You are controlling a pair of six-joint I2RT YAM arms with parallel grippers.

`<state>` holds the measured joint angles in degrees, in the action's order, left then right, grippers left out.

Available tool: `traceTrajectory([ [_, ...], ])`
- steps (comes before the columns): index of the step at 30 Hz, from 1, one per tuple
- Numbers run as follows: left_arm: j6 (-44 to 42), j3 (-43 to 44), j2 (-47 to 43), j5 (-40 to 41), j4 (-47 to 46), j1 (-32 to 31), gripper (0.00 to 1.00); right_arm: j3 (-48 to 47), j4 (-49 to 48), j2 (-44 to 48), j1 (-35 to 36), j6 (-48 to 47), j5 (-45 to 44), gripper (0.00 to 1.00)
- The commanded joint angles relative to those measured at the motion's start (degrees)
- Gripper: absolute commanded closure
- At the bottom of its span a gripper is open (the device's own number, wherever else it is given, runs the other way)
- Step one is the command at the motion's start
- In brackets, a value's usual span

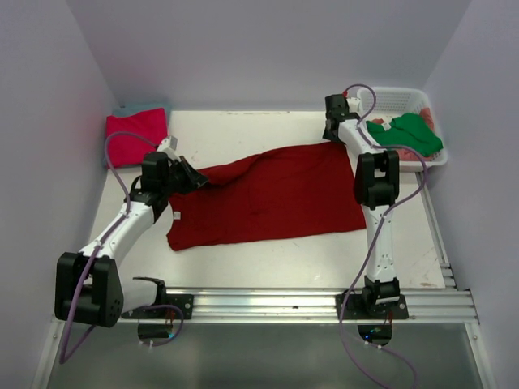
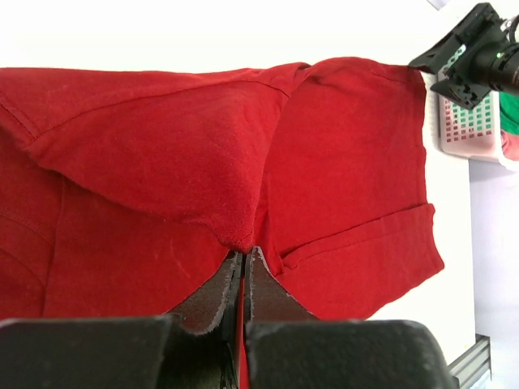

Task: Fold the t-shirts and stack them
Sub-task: Grap the side of the flattened tshirt furthest away from the robot with both arms

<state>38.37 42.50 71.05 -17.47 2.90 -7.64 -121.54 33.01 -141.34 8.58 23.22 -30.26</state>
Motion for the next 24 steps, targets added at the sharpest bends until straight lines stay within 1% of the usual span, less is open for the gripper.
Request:
traceTrajectory([
  [1, 0.04, -0.31, -1.26, -0.98, 0.53, -0.27, 1.00, -5.63, 0.89, -1.92, -0.32, -2.13, 2.92, 0.31],
  [3, 0.04, -0.66, -1.17, -0.98, 0.36, -0.27, 1.00, -8.10, 2.14, -3.50, -0.67, -1.26, 5.11, 0.32],
  [5, 0.04, -0.75, -1.09, -0.98, 0.36, -0.27, 1.00, -7.67, 2.93, -3.77, -0.93, -0.55, 6.35, 0.34],
  [10, -0.05, -0.84, -0.56, -0.81, 0.36, -0.27, 1.00, -4.51, 3.98, -2.37, -1.11, 2.17, 7.58, 0.46],
  [12, -0.05, -0.75, -0.21, -1.07, 0.27, -0.27, 1.00, -3.71, 4.86, -1.84, -1.28, 3.40, 7.32, 0.47],
  [14, 0.04, -0.84, -0.12, -1.07, 0.18, -0.27, 1.00, -2.75, 5.83, -0.87, -1.20, 4.63, 6.80, 0.53],
  [16, 0.21, -0.84, 0.23, -1.16, 0.09, -0.27, 1.00, -1.08, 5.75, 0.27, -1.28, 5.34, 6.36, 0.62],
  [17, 0.13, -0.93, 0.32, -1.16, -0.08, -0.27, 1.00, -0.55, 5.66, 0.53, -1.20, 5.52, 5.66, 0.76],
  [19, 0.13, -1.02, 0.50, -1.16, -0.43, -0.27, 1.00, 0.15, 5.31, 1.15, -1.28, 6.04, 4.34, 0.94],
  [20, 0.04, -1.02, 0.58, -1.16, -0.52, -0.27, 1.00, 0.25, 5.39, 1.24, -1.20, 6.13, 3.29, 1.00],
  [24, -1.54, -0.75, 0.85, -1.33, -1.92, -0.27, 1.00, -0.02, 4.61, 1.76, -1.28, 5.43, 0.91, 1.00],
])
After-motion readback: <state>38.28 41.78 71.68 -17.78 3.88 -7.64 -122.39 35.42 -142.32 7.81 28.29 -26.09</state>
